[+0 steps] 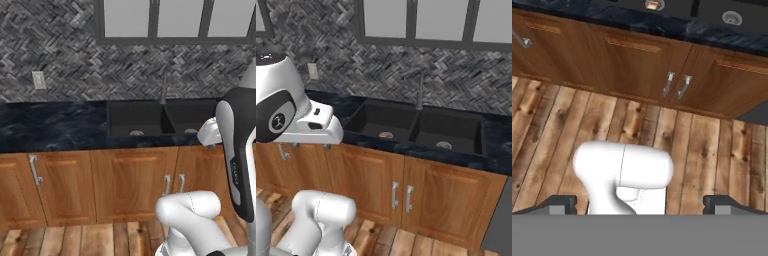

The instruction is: Pick up the soap dispenser and bar soap from the sink, and place them back in the cabinet, and close the cabinet doors.

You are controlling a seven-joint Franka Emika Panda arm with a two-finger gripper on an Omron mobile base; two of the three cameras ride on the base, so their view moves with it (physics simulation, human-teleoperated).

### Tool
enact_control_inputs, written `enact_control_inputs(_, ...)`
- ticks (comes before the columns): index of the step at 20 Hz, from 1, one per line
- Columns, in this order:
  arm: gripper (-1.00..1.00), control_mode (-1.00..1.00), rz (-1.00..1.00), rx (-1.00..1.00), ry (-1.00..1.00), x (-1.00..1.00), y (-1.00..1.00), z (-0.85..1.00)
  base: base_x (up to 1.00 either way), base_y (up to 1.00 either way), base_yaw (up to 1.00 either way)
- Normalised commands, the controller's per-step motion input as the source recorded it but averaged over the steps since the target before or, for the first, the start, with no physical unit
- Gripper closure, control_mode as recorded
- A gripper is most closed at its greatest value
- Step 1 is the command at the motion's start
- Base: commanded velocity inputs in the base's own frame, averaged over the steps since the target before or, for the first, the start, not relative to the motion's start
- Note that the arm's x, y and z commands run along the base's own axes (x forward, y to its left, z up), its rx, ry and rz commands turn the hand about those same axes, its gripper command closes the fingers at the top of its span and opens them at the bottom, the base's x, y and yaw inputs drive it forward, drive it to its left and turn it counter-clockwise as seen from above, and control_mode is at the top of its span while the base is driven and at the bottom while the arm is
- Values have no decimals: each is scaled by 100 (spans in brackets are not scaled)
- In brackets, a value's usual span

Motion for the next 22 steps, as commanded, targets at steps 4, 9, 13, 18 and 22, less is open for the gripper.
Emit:
enact_control_inputs(4,-100,100,0,0,0,0,0,0,60,63,-31)
enact_control_inputs(9,-100,100,0,0,0,0,0,0,61,46,-25)
enact_control_inputs(13,-100,100,0,0,0,0,0,0,51,10,-14)
enact_control_inputs(18,-100,100,0,0,0,0,0,0,33,-2,-15)
enact_control_inputs(22,-100,100,0,0,0,0,0,0,45,11,-12)
